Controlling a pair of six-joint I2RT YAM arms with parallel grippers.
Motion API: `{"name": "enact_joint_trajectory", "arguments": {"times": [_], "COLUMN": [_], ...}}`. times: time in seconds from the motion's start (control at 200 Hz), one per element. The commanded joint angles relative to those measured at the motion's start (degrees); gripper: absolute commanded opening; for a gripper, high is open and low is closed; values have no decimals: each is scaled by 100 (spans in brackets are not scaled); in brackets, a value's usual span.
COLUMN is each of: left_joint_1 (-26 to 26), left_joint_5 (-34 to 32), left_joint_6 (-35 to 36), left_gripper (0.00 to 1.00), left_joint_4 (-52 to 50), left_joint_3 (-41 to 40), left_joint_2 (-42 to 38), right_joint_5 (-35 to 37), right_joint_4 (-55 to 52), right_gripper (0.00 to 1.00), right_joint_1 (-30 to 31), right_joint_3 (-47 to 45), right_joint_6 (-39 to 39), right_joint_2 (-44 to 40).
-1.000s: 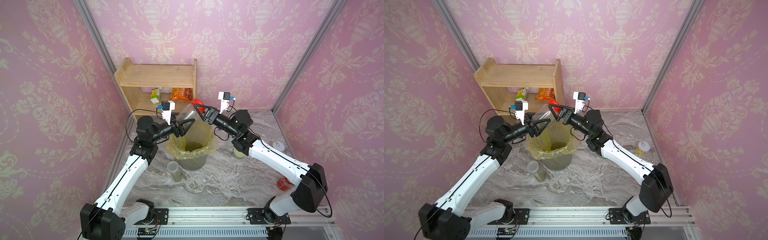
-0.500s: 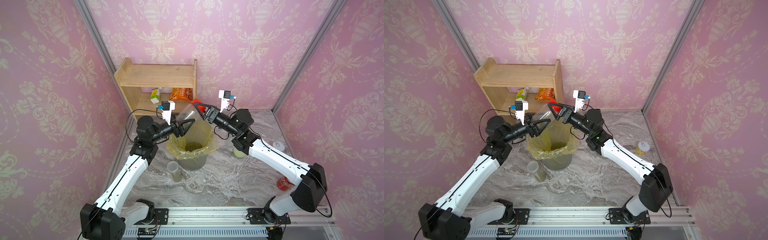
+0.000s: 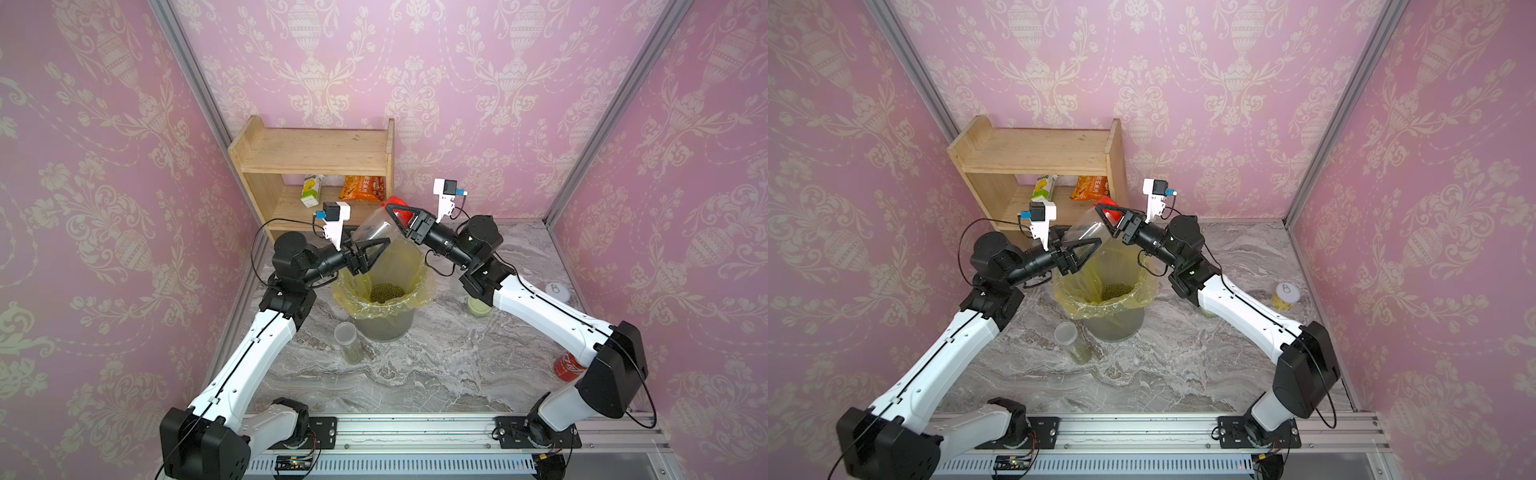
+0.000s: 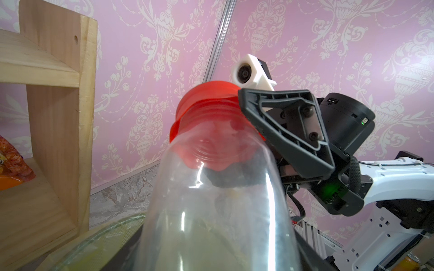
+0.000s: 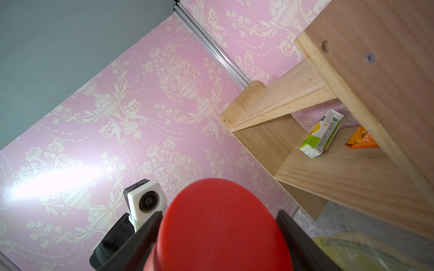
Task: Empty moldy mung beans from jars
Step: Unscrew the lid from the jar.
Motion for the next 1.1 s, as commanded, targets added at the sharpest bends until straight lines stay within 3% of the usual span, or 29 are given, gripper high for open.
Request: {"name": "enact_joint_trajectory", "arguments": {"times": [0.0,1.096], "left_joint_1": [-7,-11], "left_joint_5": [-27,-122], "left_joint_6": [136,93], "left_gripper": [41,41], "left_joint_4": [44,98], "left_joint_3": [-4,-46], "left_joint_2": [-81,-8], "right_joint_5": [-23,482], "right_joint_4": [272,84], "right_gripper": [72,63], "right_joint_1": [28,-376], "right_joint_3": [85,-419], "right_joint_6": [-43,272], "right_joint_2": [-78,-501]}}
